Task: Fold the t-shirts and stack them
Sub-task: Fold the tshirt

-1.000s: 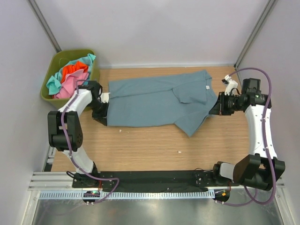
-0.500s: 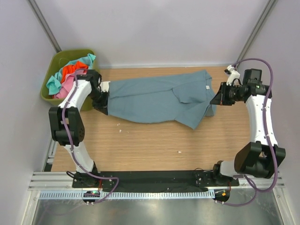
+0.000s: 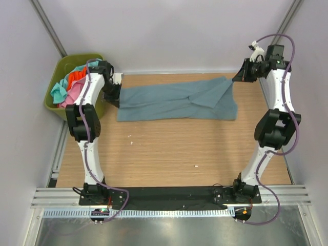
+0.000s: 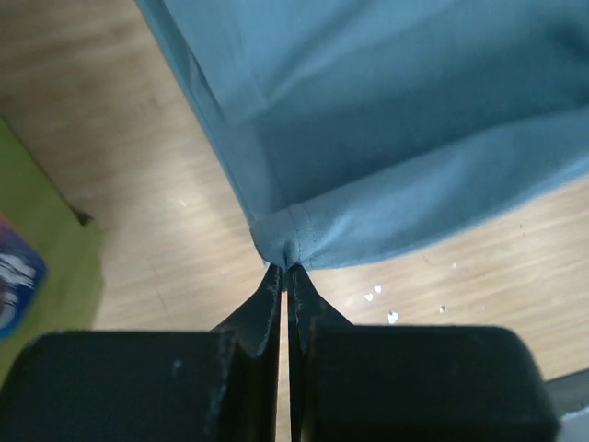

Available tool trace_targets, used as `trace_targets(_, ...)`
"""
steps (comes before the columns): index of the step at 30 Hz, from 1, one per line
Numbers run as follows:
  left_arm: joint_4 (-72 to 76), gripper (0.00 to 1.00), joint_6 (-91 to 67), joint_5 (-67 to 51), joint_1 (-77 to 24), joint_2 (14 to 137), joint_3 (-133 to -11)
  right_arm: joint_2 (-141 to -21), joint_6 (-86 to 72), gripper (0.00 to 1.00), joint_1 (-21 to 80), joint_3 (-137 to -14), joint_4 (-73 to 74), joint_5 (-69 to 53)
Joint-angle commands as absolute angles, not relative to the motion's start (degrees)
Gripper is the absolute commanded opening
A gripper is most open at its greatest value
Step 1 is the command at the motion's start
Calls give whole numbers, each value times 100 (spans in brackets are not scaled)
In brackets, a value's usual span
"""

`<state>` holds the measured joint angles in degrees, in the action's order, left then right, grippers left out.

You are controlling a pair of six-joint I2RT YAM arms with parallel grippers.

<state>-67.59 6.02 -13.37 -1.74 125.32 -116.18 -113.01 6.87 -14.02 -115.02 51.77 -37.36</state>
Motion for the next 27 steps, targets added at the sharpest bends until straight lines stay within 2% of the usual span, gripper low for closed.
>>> trace_targets(1, -6864, 0, 747, -1091, -132, 12953, -12356, -11872, 554, 1, -1328, -12417, 4852, -3718)
trace_targets(7, -6627, 0, 730, -390, -141, 13640, -13306, -13244, 598, 1, -862, -13682, 4536, -3411)
trace_targets(8, -6462, 5, 651, -100, -167, 13754, -13333, -13393, 572, 4, -740, -13789, 4474, -3314)
trace_targets(9, -6390, 23, 494, 243, -193, 13781, -13324, -13577, 528, 28, -712, -13894, 4421, -3044)
trace_targets(10, -6355, 39, 536, 481, -228, 13799, -13333, -13614, 475, 37, -686, -14035, 4395, -2971)
trace_targets(11, -6328, 47, 554, 649, -298, 13773, -13307, -13579, 431, 43, -668, -14019, 4386, -2910)
trace_targets(12, -6293, 50, 397, 685, -308, 13590, -13194, -13379, 413, 54, -659, -13879, 4334, -2779)
trace_targets(14, -6179, 53, 299, 572, -378, 13334, -13044, -13141, 465, 63, -668, -13659, 4333, -2681)
trace_targets(22, -6380, 55, 640, 19, -1114, 12560, -12219, -12069, 431, 64, -668, -11964, 4614, -3181)
trace_targets(27, -6460, 55, 729, -588, -1538, 12717, -12014, -12164, 353, 60, -668, -11391, 4702, -3804)
